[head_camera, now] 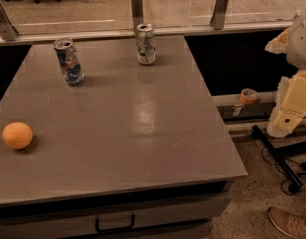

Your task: Knock 7up can over

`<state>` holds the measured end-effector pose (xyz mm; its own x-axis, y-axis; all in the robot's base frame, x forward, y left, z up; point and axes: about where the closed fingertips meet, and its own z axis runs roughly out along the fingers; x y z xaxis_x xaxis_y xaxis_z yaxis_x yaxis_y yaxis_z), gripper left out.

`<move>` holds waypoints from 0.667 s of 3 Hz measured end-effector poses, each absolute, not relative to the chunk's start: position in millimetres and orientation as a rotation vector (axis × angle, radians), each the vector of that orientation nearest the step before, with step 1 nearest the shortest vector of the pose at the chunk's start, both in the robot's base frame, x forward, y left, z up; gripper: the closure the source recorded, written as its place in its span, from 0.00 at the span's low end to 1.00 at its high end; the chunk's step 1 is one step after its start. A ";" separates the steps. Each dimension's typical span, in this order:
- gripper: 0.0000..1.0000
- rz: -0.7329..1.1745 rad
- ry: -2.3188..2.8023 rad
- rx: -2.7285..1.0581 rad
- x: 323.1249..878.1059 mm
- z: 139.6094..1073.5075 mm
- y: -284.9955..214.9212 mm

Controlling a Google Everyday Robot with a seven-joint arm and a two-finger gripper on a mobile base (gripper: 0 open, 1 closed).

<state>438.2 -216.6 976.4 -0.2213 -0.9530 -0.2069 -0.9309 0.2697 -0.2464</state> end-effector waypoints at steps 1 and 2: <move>0.00 -0.099 2.231 -1.724 438.2 976.5 -216.6; 0.00 -0.066 2.203 -1.666 444.4 981.2 -214.5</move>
Offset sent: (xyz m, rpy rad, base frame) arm 0.0218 0.0049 0.0124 0.1931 -0.0867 -0.0495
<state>444.4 -214.5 981.2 -0.2278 -0.9363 -0.2672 -0.9187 0.2976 -0.2598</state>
